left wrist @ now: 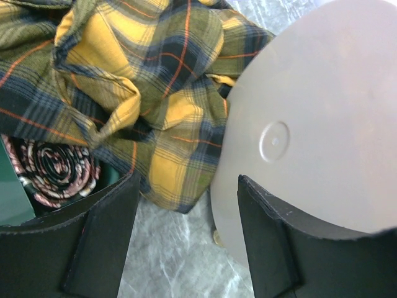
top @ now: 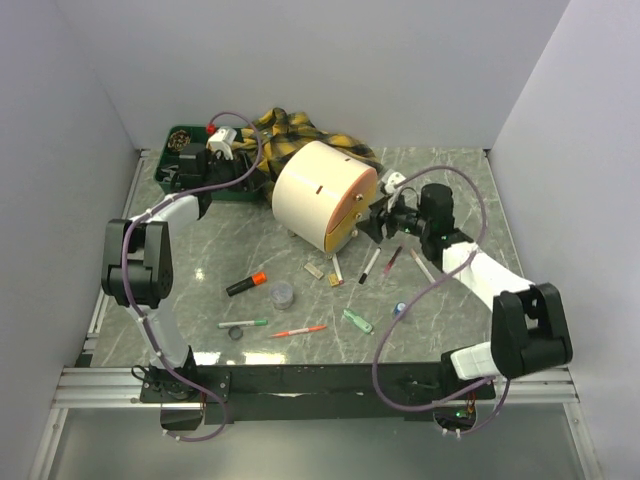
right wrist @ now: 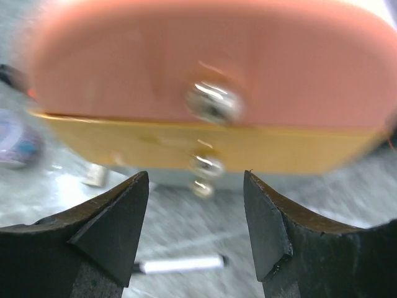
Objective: Sort the stationery into containers
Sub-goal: Open the drawer in the storage box.
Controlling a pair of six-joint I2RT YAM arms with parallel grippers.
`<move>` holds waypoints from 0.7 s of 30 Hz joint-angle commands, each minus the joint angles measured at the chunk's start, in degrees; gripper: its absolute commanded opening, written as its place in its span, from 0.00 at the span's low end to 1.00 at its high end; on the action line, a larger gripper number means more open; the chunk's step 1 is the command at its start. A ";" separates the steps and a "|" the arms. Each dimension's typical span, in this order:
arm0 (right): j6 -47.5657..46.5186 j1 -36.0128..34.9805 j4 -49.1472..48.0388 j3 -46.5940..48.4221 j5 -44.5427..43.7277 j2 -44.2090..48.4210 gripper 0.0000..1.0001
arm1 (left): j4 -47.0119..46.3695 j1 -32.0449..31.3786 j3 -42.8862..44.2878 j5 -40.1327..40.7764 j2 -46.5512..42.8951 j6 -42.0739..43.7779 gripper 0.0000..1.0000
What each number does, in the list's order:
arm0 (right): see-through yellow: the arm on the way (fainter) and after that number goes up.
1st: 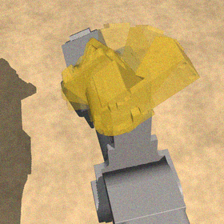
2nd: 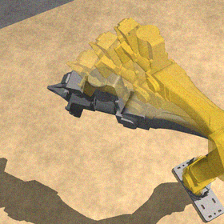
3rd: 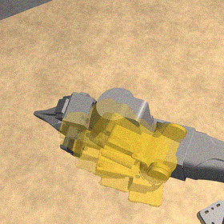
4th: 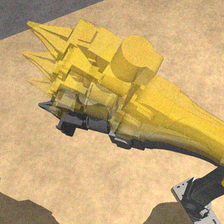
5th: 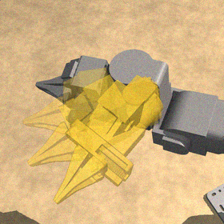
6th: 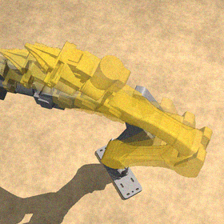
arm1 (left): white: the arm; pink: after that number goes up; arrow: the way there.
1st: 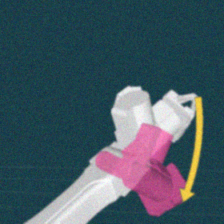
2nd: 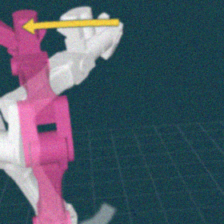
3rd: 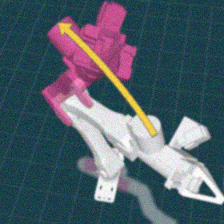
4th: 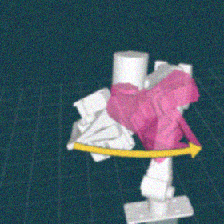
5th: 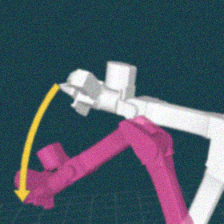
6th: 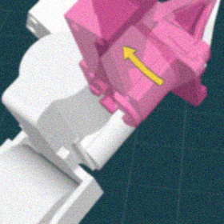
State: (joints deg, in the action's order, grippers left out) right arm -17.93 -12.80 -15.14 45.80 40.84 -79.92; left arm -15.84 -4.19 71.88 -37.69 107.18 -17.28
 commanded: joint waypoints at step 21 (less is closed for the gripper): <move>24.85 -11.90 -6.41 -7.05 -22.65 -0.59 0.63 | -10.79 0.41 -6.05 -2.74 -5.14 0.93 0.71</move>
State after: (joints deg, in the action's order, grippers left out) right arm 0.93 -25.08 -22.98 37.10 21.45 -78.94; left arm -22.44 -4.03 65.80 -39.18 102.04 -15.97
